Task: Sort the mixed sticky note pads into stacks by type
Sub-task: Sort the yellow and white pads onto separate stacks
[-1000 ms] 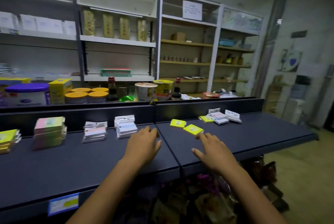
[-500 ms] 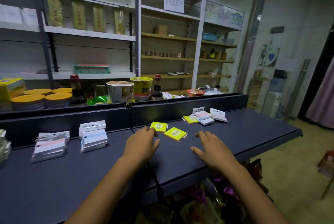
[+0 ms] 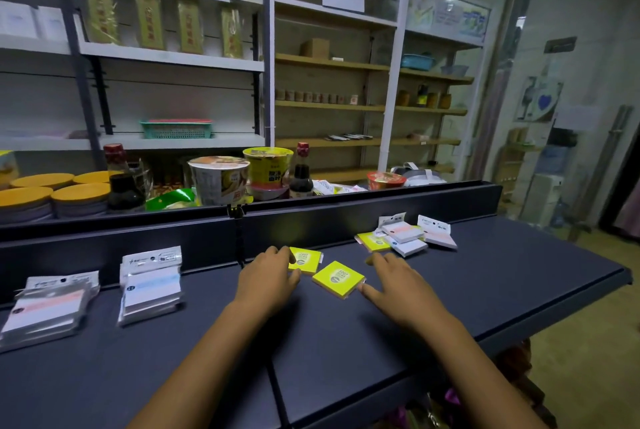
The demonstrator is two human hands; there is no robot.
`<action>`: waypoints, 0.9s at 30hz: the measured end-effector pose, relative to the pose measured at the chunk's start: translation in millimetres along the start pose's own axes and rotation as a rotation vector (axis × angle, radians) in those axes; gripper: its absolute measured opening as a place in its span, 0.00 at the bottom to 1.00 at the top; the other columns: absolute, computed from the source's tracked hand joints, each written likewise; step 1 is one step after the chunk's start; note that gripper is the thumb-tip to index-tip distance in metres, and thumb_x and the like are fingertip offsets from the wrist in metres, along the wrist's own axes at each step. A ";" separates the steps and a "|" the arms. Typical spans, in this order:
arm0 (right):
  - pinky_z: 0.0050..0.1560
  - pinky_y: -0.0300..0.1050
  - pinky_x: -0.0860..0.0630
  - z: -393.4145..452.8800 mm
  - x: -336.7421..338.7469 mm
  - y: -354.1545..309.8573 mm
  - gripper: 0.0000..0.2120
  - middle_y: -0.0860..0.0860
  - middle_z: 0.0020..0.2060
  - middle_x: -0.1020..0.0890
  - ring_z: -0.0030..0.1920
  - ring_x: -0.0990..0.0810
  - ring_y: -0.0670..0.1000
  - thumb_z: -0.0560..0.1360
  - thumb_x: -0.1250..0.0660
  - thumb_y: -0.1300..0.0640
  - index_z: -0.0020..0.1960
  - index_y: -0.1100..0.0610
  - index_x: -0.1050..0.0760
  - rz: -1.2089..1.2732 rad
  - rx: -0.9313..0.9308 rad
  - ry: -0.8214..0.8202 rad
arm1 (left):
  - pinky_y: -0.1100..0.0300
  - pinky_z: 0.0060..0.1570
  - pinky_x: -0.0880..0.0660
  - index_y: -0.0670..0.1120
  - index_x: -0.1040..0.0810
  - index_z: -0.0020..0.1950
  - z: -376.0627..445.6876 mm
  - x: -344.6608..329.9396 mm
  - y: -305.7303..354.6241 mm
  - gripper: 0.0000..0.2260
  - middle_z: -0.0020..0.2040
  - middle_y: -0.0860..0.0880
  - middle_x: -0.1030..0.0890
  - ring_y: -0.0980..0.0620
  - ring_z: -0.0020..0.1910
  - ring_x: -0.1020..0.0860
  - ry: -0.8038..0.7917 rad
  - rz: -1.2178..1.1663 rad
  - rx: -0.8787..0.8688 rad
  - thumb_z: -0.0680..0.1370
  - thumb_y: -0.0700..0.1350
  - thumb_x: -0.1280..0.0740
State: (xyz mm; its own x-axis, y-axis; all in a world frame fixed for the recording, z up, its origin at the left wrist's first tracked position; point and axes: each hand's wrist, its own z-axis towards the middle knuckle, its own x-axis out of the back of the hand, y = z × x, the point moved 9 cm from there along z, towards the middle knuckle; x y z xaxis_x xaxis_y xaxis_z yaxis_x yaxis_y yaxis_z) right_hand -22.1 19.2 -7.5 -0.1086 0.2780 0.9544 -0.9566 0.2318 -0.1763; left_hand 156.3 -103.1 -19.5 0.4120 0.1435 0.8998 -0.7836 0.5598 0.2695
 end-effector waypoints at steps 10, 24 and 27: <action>0.63 0.49 0.30 48.3 -22.6 27.4 0.24 0.49 0.67 0.29 0.68 0.32 0.52 0.79 0.39 0.42 0.71 0.50 0.36 0.056 0.111 -0.045 | 0.50 0.53 0.27 0.47 0.30 0.64 34.1 -40.1 -11.5 0.21 0.60 0.43 0.23 0.43 0.60 0.26 0.023 0.007 0.311 0.79 0.59 0.37; 0.64 0.48 0.31 67.8 -33.6 36.6 0.21 0.48 0.67 0.30 0.67 0.32 0.51 0.80 0.39 0.43 0.70 0.50 0.35 0.140 0.201 -0.039 | 0.44 0.53 0.20 0.42 0.25 0.65 34.9 -50.0 -46.4 0.25 0.57 0.45 0.19 0.44 0.53 0.19 0.211 -0.770 0.529 0.70 0.38 0.22; 0.64 0.48 0.30 69.0 -37.4 34.3 0.20 0.48 0.67 0.30 0.67 0.31 0.51 0.79 0.39 0.43 0.68 0.49 0.35 0.148 0.211 -0.048 | 0.45 0.49 0.18 0.40 0.22 0.62 32.3 -48.8 -42.9 0.17 0.52 0.43 0.17 0.43 0.46 0.17 0.233 -1.013 0.514 0.74 0.35 0.27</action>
State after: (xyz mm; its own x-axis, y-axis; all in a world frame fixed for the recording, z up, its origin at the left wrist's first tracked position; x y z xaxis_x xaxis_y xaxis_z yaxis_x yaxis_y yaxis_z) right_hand -69.5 -47.6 -32.7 -0.2593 0.2483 0.9333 -0.9641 -0.0090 -0.2654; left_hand 154.8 -160.5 -64.0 0.9926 -0.0040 0.1217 -0.1204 0.1145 0.9861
